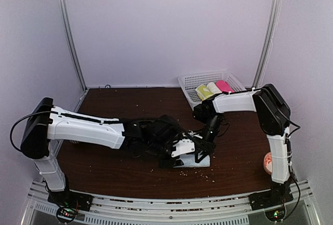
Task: Roll the towels
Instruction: Roll the towel at the center of the board.
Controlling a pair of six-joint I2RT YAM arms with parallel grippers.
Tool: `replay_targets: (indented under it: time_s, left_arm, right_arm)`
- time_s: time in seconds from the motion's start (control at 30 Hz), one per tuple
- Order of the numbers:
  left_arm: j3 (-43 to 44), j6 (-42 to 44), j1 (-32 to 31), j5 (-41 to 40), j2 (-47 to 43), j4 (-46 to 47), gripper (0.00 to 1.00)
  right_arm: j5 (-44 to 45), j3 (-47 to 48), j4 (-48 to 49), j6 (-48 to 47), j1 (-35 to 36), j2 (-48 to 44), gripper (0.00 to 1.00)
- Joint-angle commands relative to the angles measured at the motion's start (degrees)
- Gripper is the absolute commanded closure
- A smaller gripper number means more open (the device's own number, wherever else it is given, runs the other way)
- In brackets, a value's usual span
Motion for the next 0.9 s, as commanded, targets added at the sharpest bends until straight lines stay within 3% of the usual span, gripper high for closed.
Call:
replay_targets:
  time_s: [0.0,0.27,0.4,0.57,0.7,0.87]
  left_arm:
    - [3.85,5.45,0.12,-0.85,4.67,-0.56,0.52]
    - [4.58,7.47,0.10,-4.25,11.96,1.94,0.52]
    - [5.40,6.27,0.10,-4.21,13.30,1.81,0.64]
    - [4.42,3.40,0.10,-0.10,11.75,0.72,0.81]
    - [2.82,-0.15,0.10,1.21,10.82,-0.74,0.87]
    - [1.29,-5.25,0.10,3.71,8.55,-1.43,0.90]
  right_arm:
    - [4.86,-0.99,0.17,1.19,-0.07,2.66,0.86]
    - [4.89,-1.22,0.61,1.47,-0.09,2.06,0.86]
    - [4.84,-1.25,0.61,1.42,0.02,1.23,0.84]
    - [2.06,-0.14,-3.02,-1.54,-0.07,-3.22,0.63]
    - [-0.76,3.94,-7.63,-2.35,-0.81,-6.03,0.57]
    - [1.34,2.44,-3.83,1.82,-1.63,-10.21,0.54]
